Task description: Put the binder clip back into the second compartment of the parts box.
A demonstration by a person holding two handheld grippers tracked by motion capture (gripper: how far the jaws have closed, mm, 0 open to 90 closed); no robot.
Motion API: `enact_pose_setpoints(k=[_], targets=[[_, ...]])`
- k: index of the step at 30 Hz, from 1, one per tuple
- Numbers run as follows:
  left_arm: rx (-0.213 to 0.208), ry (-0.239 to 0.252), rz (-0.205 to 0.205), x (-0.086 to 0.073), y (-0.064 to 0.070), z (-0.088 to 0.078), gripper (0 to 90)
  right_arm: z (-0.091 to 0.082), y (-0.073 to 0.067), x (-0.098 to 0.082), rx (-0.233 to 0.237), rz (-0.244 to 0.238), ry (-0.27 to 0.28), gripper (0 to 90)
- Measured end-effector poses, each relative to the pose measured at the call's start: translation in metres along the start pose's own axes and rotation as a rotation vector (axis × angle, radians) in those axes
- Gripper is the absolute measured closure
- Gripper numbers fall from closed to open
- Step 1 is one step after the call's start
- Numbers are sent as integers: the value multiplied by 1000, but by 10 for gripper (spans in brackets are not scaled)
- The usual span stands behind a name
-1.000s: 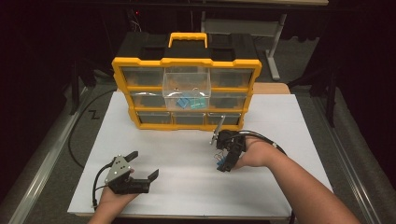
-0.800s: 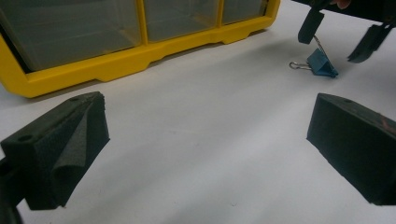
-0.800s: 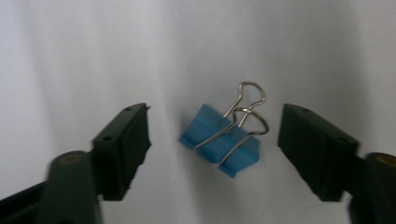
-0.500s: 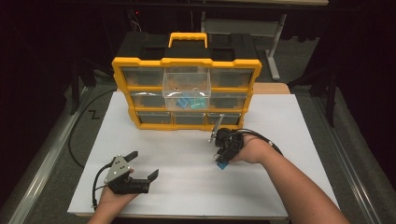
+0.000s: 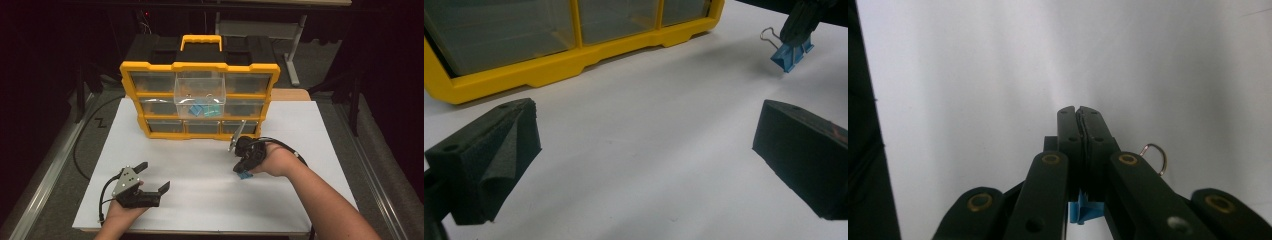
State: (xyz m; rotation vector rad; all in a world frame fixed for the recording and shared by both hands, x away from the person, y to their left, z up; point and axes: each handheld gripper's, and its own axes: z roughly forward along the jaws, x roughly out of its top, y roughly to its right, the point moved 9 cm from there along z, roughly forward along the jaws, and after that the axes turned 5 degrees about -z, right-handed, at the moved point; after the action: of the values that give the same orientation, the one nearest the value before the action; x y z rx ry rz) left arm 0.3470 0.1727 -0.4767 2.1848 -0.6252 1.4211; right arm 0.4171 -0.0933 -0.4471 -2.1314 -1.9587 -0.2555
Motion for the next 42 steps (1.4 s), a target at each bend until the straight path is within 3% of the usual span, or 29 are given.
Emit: enact_pose_setpoints(k=[1,12,20,35,42], targets=[[0,-1,0,0,0,0,1,-5,-2,0,-6,17,13,900],[3,-1,-6,0,-1,0,1,-27,-11,-4,-8,8,27,900],[7,1,-10,0,-2,0,1,-56,-15,1,-10,9,29,900],[14,16,-27,2,-6,-2,1,-113,-16,23,-42,9,66,900],[14,12,-26,2,-7,-3,1,-129,-14,31,-61,4,60,900]])
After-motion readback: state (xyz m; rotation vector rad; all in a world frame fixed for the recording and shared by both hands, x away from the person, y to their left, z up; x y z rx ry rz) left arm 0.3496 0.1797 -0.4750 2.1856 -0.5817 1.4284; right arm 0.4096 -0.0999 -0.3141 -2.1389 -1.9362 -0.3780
